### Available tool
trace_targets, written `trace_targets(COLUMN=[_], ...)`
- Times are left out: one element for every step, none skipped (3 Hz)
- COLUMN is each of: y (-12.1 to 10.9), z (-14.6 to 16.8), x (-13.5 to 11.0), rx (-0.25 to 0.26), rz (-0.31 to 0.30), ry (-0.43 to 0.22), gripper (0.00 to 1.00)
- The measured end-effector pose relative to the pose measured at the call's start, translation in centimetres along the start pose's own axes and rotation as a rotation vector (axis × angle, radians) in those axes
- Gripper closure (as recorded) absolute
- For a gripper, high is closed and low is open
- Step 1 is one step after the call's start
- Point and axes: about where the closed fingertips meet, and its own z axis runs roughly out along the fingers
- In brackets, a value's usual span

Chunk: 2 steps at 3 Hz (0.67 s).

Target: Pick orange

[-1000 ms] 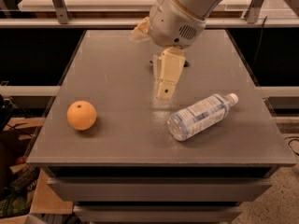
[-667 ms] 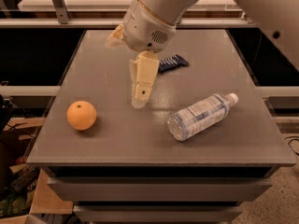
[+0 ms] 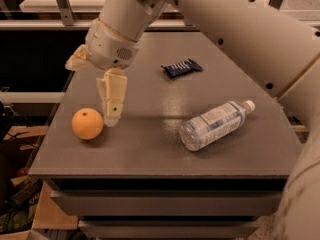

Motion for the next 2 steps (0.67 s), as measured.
trace_targets(y=[-0.5, -0.5], z=[3.5, 6.0], x=[-1.3, -1.2], rx=[-0.069, -0.120], rz=[-0.058, -0.065], ry=[-0.046, -0.065], gripper=[0.00, 0.00])
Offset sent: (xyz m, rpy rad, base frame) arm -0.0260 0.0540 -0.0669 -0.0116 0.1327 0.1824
